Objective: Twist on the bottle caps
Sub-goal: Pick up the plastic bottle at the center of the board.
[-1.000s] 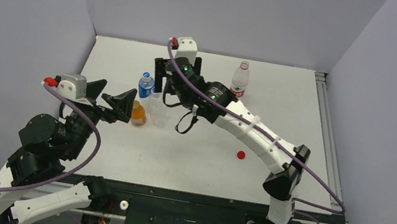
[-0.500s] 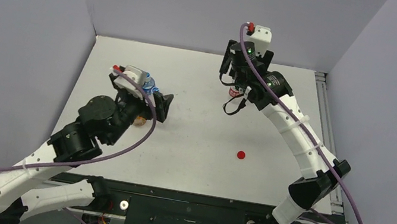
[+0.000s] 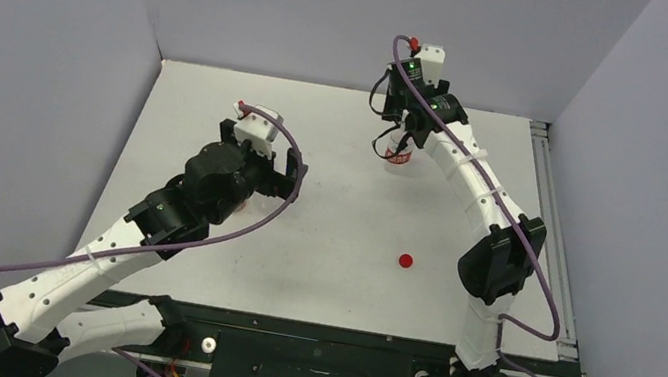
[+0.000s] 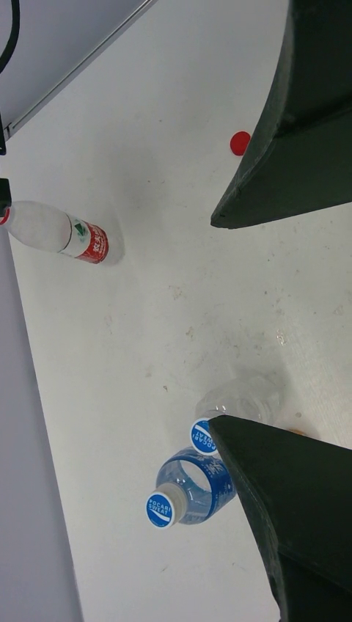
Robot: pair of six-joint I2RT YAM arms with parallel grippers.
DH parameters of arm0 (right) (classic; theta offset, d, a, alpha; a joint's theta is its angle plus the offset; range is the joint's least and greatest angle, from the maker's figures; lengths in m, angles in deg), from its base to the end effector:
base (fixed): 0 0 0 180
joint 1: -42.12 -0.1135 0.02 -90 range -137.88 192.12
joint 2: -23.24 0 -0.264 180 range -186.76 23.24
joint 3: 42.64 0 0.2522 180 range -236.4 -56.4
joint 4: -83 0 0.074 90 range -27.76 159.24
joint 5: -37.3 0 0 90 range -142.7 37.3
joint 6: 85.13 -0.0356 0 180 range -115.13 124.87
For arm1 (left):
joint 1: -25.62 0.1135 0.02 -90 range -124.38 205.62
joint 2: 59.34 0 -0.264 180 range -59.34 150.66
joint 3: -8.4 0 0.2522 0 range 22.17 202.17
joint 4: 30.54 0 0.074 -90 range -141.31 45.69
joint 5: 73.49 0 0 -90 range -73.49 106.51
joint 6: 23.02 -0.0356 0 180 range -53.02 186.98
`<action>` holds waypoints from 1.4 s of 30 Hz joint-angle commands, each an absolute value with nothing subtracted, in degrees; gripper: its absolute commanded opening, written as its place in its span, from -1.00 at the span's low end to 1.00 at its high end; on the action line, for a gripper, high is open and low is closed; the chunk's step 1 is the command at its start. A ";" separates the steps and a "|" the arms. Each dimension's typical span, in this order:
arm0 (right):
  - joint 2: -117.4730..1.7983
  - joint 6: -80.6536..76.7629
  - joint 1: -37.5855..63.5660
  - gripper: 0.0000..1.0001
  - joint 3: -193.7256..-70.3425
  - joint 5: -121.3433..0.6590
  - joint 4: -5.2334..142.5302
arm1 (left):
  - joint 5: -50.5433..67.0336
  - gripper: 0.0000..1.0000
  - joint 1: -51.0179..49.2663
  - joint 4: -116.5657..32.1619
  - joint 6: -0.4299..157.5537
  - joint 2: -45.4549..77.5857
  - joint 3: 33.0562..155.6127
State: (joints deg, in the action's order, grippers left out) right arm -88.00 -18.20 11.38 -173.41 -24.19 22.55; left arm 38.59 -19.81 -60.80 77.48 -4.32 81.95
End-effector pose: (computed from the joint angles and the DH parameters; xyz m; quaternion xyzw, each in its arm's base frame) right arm 0.3807 0.2067 0.3749 0.0431 0.8865 -0.0176 0.4603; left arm 0.1587 -0.1420 0.3882 0.1132 0.7625 -0.1593 0.6168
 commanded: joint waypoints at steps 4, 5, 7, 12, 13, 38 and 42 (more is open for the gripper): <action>-91.47 -16.01 13.33 0.16 -179.91 -26.88 23.32 | 32.33 0.93 -15.60 -58.47 79.69 -4.48 81.35; -92.23 -15.86 13.44 0.15 -180.25 -26.89 23.40 | 32.11 0.93 -15.29 -58.46 79.72 -4.38 81.44; -93.14 -15.73 13.96 0.14 -180.95 -27.00 23.89 | 31.67 0.93 -14.87 -58.64 79.65 -4.26 81.61; -94.96 -15.59 14.40 0.06 -181.94 -27.45 24.41 | 31.04 0.93 -14.14 -58.81 79.56 -4.40 81.54; -95.18 -15.55 14.42 0.02 -181.98 -27.34 24.53 | 30.98 0.93 -14.00 -58.76 79.55 -4.41 81.50; -98.21 -14.31 15.52 -0.40 -182.63 -26.54 26.51 | 29.57 0.93 -12.79 -59.55 79.59 -3.03 81.99; -98.14 -14.33 15.56 -0.66 -182.58 -26.98 26.23 | 31.18 0.93 -12.70 -58.42 80.03 -3.20 81.07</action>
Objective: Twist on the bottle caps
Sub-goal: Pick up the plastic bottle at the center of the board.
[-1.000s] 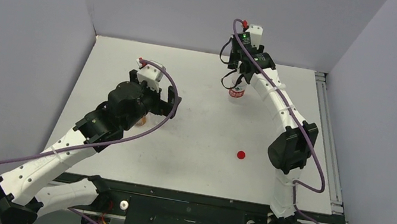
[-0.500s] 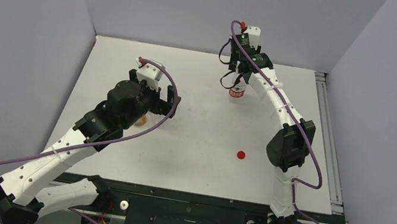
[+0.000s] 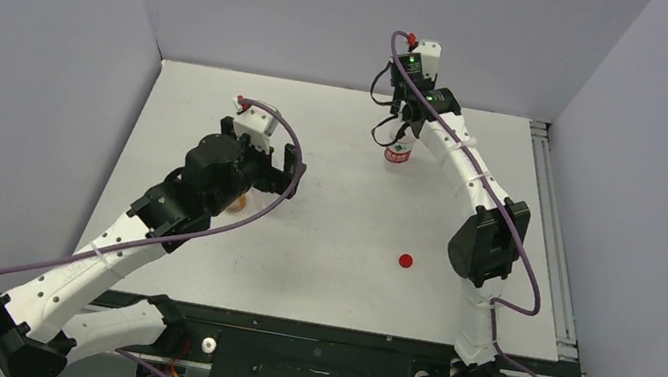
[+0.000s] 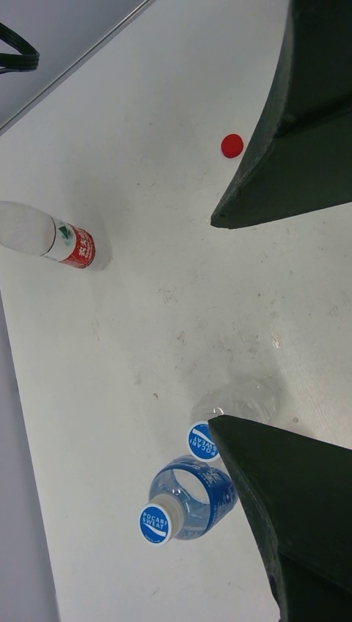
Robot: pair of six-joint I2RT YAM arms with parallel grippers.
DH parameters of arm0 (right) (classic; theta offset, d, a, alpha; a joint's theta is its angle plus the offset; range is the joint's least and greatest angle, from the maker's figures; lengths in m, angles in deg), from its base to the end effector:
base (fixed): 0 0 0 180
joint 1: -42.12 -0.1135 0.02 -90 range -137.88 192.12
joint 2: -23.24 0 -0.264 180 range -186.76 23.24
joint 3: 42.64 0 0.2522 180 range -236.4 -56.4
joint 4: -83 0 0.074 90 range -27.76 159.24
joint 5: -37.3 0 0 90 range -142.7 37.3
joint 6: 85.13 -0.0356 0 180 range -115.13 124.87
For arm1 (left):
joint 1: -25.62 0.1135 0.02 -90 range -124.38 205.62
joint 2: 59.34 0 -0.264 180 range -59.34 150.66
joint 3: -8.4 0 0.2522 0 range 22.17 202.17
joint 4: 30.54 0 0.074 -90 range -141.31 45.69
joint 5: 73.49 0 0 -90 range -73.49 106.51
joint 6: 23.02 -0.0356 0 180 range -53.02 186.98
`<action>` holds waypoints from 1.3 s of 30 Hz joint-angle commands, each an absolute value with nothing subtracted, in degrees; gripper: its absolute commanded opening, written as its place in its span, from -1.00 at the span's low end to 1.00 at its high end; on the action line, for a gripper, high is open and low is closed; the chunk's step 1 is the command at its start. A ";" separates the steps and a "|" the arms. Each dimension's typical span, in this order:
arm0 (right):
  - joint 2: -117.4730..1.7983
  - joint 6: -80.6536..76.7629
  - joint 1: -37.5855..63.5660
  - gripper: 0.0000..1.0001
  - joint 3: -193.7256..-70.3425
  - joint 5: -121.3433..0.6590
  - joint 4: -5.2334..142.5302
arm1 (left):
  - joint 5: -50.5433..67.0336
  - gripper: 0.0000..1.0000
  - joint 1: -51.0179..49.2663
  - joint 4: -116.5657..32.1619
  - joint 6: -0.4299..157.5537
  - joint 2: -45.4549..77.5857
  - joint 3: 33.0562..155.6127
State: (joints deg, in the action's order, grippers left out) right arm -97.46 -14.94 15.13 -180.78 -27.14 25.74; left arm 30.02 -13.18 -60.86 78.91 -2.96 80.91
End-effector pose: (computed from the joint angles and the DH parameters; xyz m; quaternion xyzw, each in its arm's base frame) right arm 0.4319 0.2027 0.3481 0.0383 0.8873 -0.0196 0.4591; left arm 0.1778 -0.1322 0.3768 0.1118 0.7789 -0.1775 0.5910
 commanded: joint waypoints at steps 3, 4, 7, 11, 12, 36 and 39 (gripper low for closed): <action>-97.74 -14.41 15.70 -0.92 -182.57 -27.20 25.36 | 31.33 0.93 -12.65 -56.21 80.29 -3.57 79.58; -97.50 -14.48 15.67 -0.97 -182.56 -27.25 25.07 | 30.94 0.93 -12.69 -55.49 80.35 -3.78 79.13; -95.29 -15.67 15.39 -1.00 -182.67 -27.98 22.34 | 29.04 0.93 -12.70 -50.14 79.96 -4.35 75.98; -89.68 -17.13 13.97 -1.00 -180.76 -29.79 18.81 | 21.94 0.93 -12.70 -40.10 76.93 -4.59 71.51; -88.37 -17.51 13.67 -1.00 -179.29 -30.17 18.23 | 18.90 0.93 -12.70 -39.22 74.96 -4.19 71.01; -43.71 -14.82 -0.30 -1.00 -149.09 -61.67 18.70 | -26.56 0.93 -11.47 -24.19 68.46 -1.57 66.21; -42.55 -14.10 -1.74 -1.00 -149.19 -62.32 19.62 | -30.19 0.93 -11.61 -20.88 73.72 -0.28 65.86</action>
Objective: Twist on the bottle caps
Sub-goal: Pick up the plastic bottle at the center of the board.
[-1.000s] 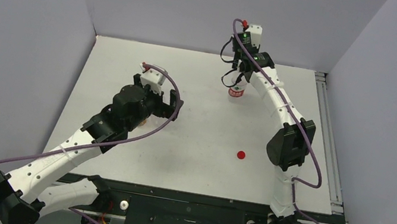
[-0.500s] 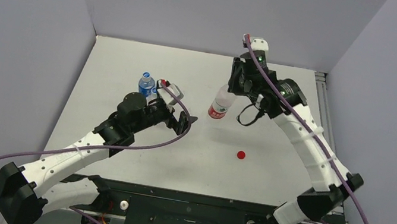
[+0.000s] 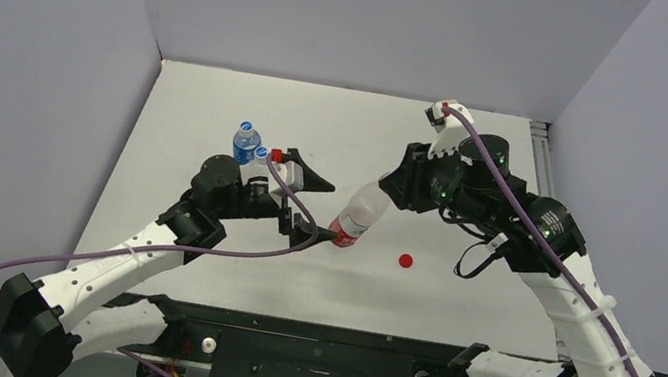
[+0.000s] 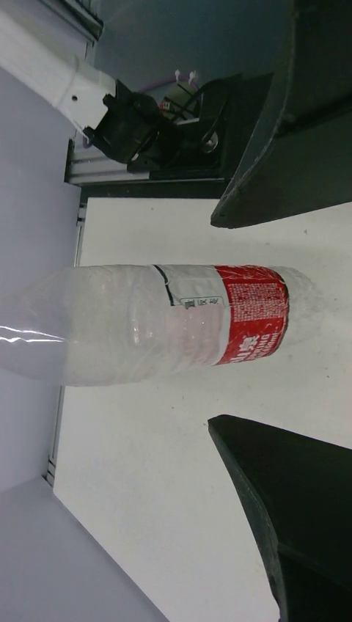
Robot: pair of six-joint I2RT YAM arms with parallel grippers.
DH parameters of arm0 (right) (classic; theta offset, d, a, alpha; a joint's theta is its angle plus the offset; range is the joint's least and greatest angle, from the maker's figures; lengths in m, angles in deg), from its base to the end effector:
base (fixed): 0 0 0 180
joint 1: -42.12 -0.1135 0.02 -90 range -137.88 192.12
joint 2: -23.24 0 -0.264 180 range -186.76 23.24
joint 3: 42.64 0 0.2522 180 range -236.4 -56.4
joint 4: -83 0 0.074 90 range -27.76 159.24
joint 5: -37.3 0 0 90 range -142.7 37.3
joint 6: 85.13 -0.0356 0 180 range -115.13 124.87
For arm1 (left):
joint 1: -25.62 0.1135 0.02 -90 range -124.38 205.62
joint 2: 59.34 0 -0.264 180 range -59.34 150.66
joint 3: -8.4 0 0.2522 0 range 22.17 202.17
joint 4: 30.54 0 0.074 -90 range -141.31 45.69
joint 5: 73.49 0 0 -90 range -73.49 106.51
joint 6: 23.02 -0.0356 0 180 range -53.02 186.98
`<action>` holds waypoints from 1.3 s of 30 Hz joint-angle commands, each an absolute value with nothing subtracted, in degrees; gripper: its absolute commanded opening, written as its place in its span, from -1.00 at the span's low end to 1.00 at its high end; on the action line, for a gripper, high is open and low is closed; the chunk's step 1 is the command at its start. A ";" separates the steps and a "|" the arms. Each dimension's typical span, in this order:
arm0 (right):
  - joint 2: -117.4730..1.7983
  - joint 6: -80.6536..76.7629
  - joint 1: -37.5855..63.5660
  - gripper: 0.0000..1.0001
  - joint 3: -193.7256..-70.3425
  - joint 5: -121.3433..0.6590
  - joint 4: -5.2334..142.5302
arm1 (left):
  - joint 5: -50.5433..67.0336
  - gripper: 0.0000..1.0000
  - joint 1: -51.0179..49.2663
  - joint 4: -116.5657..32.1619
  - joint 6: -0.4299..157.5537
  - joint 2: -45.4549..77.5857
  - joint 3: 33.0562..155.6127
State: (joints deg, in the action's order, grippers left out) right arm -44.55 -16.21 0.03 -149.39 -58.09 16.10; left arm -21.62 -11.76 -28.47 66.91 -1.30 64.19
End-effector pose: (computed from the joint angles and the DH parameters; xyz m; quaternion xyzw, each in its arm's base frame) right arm 0.1558 0.1453 0.4652 -0.1799 0.8372 0.3040 0.4175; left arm 0.1728 -0.1597 0.3273 0.4333 0.5599 -0.4326 0.5582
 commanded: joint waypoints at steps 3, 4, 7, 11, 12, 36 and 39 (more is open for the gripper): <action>-42.20 -13.51 -4.10 -1.00 -150.09 -62.20 20.40 | -30.86 0.93 -12.18 -18.13 76.11 0.30 65.34; -42.27 -13.30 -5.10 -1.00 -150.62 -61.38 20.56 | -30.95 0.93 -12.63 -18.10 76.29 0.45 65.43; -42.82 -13.07 -6.57 -1.00 -151.67 -60.46 20.78 | -31.46 0.93 -13.62 -19.42 76.38 1.59 66.05; -43.69 -12.60 -8.38 -1.00 -153.17 -58.83 20.67 | -31.83 0.93 -14.29 -20.23 76.45 2.83 66.15; -43.83 -12.52 -8.65 -1.00 -153.54 -58.37 20.58 | -31.88 0.93 -14.39 -20.34 76.53 2.95 66.13; -43.28 -12.50 -9.03 -1.00 -151.92 -57.98 22.66 | -25.94 0.64 -14.72 -13.40 82.59 4.27 63.49; -43.43 -12.73 -9.03 -1.00 -151.77 -58.56 23.15 | -25.73 0.72 -14.76 -10.35 83.70 4.17 62.92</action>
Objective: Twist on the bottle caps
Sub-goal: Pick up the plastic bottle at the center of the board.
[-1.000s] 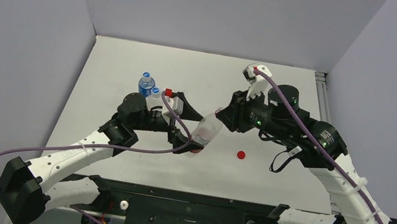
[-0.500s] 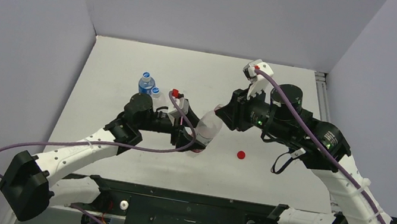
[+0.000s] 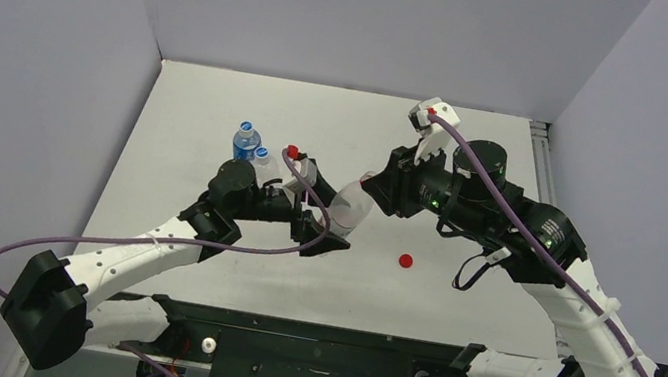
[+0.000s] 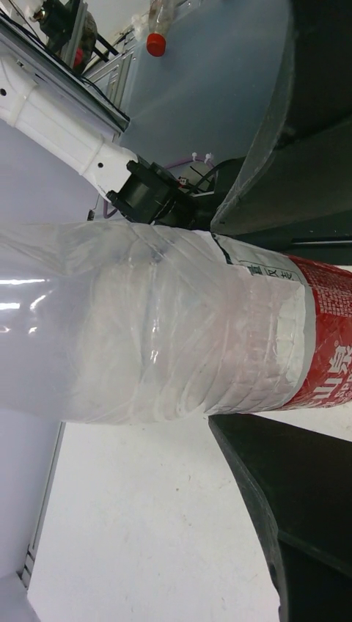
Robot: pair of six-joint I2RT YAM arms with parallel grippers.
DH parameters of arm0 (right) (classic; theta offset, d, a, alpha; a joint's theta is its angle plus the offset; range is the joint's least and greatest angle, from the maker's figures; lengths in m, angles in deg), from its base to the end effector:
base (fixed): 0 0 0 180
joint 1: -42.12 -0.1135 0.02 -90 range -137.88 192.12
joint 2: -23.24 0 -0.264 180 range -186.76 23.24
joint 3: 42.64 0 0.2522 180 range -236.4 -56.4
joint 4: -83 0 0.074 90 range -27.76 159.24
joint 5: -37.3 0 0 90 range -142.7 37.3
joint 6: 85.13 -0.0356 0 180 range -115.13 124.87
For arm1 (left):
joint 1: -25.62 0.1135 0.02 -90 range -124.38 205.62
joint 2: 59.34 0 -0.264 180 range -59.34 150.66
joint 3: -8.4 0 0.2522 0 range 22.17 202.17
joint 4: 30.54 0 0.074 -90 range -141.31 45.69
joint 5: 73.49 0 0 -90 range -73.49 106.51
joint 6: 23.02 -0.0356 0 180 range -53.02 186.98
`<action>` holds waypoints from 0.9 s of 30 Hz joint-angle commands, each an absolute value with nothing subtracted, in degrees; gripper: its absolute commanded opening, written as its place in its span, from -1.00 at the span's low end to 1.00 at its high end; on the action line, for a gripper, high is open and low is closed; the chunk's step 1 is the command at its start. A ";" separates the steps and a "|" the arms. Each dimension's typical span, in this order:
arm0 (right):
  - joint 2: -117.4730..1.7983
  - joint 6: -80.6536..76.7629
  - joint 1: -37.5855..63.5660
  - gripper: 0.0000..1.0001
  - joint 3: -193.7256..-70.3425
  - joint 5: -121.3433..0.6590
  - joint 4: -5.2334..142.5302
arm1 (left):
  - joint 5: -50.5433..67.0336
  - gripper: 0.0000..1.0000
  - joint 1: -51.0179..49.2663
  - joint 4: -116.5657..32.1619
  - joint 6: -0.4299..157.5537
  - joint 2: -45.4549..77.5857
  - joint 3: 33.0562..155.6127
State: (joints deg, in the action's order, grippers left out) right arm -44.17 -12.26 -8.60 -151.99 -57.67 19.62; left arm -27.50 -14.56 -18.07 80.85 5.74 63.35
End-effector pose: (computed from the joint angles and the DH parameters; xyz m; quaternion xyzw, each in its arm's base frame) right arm 0.1293 0.1630 0.4858 -0.2619 0.7832 0.3438 0.4469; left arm 0.1801 -0.1844 0.3126 0.4093 0.5637 -0.5351 0.4779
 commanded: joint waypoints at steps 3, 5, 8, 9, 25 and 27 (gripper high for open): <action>-43.54 -12.72 -9.10 -1.00 -151.68 -59.47 23.60 | -24.97 0.68 -14.80 -8.53 84.18 4.33 62.67; -43.62 -12.47 -9.12 -1.00 -151.44 -59.81 23.75 | -25.21 0.62 -14.81 -7.14 84.86 4.49 62.57; -43.75 -12.38 -9.23 -1.00 -151.03 -60.24 23.90 | -25.30 0.58 -14.81 -5.89 86.21 5.11 62.98; -43.80 -12.32 -9.26 -1.00 -150.74 -60.41 23.89 | -25.23 0.57 -14.81 -5.37 86.40 5.19 63.05; -43.71 -13.48 -9.84 -0.90 -149.29 -58.13 24.82 | -22.60 -0.08 -14.89 -5.95 86.33 6.46 63.86; -43.43 -14.02 -9.86 -0.64 -149.27 -56.78 24.76 | -21.15 -0.13 -14.87 -7.50 85.07 5.86 63.72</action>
